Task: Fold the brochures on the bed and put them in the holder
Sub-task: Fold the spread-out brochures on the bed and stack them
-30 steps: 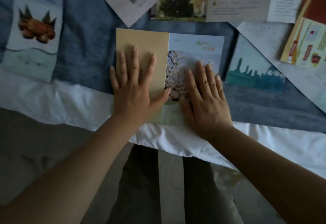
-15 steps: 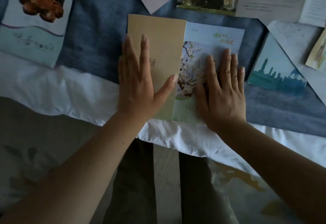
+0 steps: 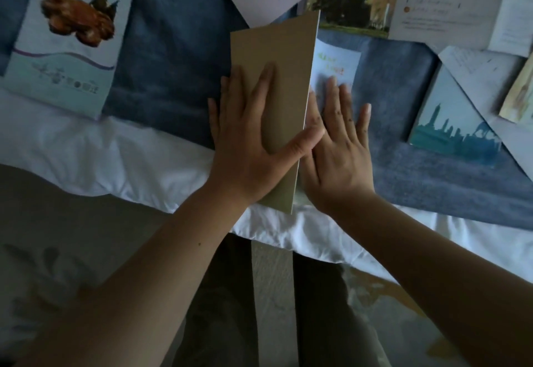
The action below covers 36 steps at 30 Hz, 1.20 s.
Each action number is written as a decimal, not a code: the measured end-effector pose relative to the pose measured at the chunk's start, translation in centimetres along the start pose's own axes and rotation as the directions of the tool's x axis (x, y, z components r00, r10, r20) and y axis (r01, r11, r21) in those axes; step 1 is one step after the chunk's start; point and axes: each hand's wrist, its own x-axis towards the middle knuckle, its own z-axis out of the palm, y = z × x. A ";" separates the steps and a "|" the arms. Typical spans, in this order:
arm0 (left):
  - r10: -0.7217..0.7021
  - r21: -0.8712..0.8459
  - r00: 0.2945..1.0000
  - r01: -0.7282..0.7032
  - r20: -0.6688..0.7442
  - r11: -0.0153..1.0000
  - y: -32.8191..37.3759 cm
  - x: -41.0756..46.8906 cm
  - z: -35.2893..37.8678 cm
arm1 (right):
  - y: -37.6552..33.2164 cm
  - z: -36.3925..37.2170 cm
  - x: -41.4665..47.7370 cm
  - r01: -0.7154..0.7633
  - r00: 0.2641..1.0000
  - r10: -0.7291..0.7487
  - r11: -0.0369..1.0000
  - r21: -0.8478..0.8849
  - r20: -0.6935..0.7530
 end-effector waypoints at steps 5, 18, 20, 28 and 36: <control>0.034 -0.170 0.999 -0.032 0.013 0.985 0.6 0.1 -4.0 | -2.1 -1.0 1.1 0.047 0.999 -0.047 0.999 0.008 0.021; 0.139 0.384 0.978 -0.069 -0.157 0.921 -7.5 0.0 -13.9 | -9.2 2.5 5.6 0.112 0.992 -0.107 0.991 -0.073 0.068; 0.121 0.391 0.983 -0.058 -0.137 0.919 -8.9 0.5 -14.2 | -9.5 3.1 5.7 0.116 0.991 -0.109 0.989 -0.091 0.071; 0.172 0.475 0.975 -0.086 -0.140 0.876 -11.8 0.0 -10.1 | -10.4 3.5 5.6 0.109 0.990 -0.091 0.980 -0.167 0.112; 0.264 0.415 0.947 -0.170 -0.180 0.894 -14.8 0.1 -6.2 | -13.8 5.2 5.1 0.004 0.996 0.003 0.997 -0.075 0.093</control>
